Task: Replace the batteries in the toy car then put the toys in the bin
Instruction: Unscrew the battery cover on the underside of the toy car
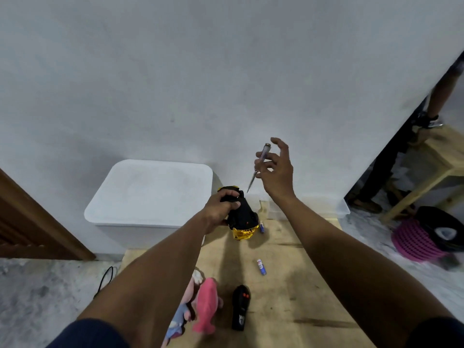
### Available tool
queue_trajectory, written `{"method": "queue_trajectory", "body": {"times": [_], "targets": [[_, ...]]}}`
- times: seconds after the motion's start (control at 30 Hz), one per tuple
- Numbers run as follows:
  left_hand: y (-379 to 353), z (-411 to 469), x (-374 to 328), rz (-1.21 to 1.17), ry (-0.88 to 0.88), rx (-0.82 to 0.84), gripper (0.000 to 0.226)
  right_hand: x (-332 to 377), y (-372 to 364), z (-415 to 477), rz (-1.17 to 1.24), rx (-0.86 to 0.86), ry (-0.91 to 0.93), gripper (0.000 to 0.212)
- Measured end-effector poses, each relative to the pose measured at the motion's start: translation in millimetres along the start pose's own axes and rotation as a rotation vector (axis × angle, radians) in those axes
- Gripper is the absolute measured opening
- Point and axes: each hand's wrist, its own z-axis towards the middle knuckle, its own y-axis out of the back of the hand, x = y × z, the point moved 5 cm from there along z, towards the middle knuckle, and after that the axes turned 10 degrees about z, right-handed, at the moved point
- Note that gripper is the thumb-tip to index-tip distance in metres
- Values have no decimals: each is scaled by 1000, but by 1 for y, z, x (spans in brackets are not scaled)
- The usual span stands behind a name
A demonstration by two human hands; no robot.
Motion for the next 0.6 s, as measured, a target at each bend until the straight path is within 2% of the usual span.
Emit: {"method": "queue_trajectory", "body": {"times": [0.07, 0.13, 0.33, 0.47, 0.6], "targets": [[-4, 1, 12, -1, 17, -11, 27, -20, 26, -6, -23, -116, -68, 43], [-9, 3, 24, 12, 24, -12, 29, -54, 53, -20, -134, -134, -182, 39], [-34, 12, 45, 79, 17, -14, 27, -164, 111, -91, -692, 137, -510, 46], [-53, 17, 60, 95, 26, 22, 30, -207, 133, -128, -810, 175, -656, 47], [-59, 21, 74, 92, 60, 31, 31, -225, 142, -139, -857, 208, -674, 48]]}}
